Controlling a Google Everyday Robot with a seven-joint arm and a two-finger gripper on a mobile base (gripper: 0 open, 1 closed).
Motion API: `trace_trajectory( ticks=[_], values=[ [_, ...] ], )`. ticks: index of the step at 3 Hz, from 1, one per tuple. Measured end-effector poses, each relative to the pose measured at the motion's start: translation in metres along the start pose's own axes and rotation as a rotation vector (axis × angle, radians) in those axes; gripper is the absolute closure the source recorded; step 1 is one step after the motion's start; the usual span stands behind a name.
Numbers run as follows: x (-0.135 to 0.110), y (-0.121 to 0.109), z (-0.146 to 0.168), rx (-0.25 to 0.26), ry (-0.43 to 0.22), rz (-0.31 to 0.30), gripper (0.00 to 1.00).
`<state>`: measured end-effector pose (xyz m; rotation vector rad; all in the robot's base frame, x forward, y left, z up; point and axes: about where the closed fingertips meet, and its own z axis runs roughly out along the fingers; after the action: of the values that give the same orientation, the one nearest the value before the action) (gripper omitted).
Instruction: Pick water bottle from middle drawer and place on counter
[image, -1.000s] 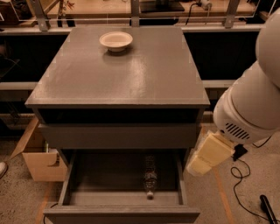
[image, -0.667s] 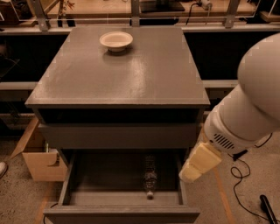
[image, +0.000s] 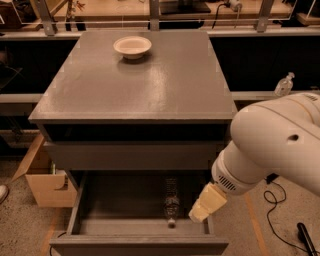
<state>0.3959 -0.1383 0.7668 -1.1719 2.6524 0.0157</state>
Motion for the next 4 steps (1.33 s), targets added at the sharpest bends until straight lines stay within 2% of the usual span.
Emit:
trace_trajectory(
  ticks=[1,2,3,4],
  values=[
    [0.003,-0.001,0.041,-0.052,-0.033,0.051,0.0],
    [-0.007,-0.003,0.073,-0.124,-0.116,0.109,0.0],
    [-0.007,-0.003,0.073,-0.123,-0.116,0.109,0.0],
    [-0.01,-0.001,0.089,-0.174,-0.14,0.125,0.0]
  ],
)
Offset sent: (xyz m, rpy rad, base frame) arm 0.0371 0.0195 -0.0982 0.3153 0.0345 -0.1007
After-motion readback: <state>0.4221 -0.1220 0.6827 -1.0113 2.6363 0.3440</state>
